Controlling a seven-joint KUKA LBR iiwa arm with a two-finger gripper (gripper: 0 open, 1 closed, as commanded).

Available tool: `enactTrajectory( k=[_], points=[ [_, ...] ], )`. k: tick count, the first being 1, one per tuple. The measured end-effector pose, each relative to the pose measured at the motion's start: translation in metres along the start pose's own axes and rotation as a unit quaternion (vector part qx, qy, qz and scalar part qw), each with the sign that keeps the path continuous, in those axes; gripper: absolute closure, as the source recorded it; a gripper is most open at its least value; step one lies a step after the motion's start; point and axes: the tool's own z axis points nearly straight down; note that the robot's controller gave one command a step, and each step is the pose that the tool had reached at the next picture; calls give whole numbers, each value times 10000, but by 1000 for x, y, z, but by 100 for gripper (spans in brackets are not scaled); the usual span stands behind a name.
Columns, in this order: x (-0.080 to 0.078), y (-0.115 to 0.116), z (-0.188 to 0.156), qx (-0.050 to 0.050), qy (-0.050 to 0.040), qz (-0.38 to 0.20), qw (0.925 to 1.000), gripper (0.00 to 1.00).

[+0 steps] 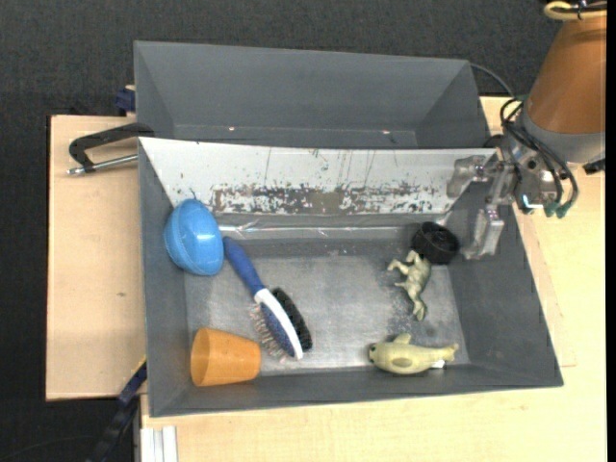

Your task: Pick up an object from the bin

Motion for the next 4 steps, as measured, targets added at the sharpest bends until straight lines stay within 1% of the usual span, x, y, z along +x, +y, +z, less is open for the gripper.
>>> enactTrajectory(
  k=[1, 2, 3, 4],
  points=[
    [-2, -11, 122, -4, -1, -373, 9993, 0],
    [19, -1, 159, 4, -25, -1995, 9799, 0],
    [18, -1, 157, 10, -44, -1996, 9799, 100],
    [12, -6, -15, 42, -107, -1761, 9843, 100]
  ],
)
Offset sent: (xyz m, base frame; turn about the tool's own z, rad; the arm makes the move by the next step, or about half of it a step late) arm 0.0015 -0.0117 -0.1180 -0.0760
